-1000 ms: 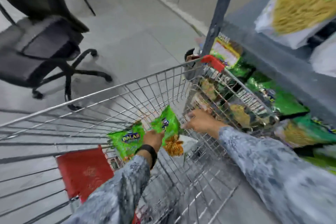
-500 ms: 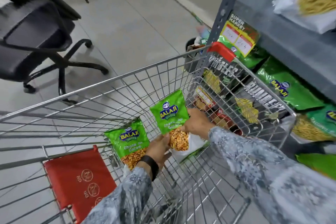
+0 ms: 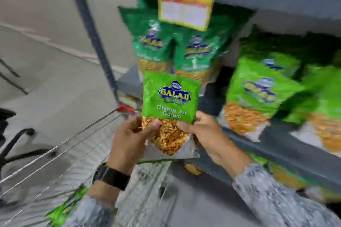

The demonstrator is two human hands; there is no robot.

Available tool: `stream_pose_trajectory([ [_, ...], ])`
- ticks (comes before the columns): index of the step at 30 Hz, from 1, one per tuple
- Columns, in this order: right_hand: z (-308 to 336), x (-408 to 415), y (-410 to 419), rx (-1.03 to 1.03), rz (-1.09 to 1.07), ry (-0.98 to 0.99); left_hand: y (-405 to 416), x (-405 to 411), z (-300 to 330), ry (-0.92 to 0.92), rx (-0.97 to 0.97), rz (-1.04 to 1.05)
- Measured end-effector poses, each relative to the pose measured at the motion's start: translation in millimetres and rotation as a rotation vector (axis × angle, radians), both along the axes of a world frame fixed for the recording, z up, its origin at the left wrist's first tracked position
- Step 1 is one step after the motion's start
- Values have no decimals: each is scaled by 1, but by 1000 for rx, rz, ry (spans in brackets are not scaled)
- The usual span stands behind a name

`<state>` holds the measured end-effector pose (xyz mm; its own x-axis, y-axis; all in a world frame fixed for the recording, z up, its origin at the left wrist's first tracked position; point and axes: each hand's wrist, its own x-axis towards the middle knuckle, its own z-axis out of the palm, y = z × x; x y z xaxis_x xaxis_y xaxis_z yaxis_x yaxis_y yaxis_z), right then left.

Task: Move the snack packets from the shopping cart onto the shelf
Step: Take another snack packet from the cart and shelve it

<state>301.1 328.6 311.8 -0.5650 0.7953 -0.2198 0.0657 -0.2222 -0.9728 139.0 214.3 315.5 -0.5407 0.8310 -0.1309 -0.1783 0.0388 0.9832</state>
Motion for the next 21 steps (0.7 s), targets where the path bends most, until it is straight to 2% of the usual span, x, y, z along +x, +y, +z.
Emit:
stream_pose_trajectory([
  [6,52,174,37,180,-257,-23,72,139,41,74,78,-225],
  [11,58,295,61,427,-526,-222,131,248,47,255,138,-318],
  [15,29,346,91,463,-671,-331,174,310,21,399,92,-347],
  [18,4,359,102,391,-669,-444,193,328,-7,457,-15,-324],
  [21,-11,364,104,343,-658,-450,197,332,-19,466,-47,-295],
])
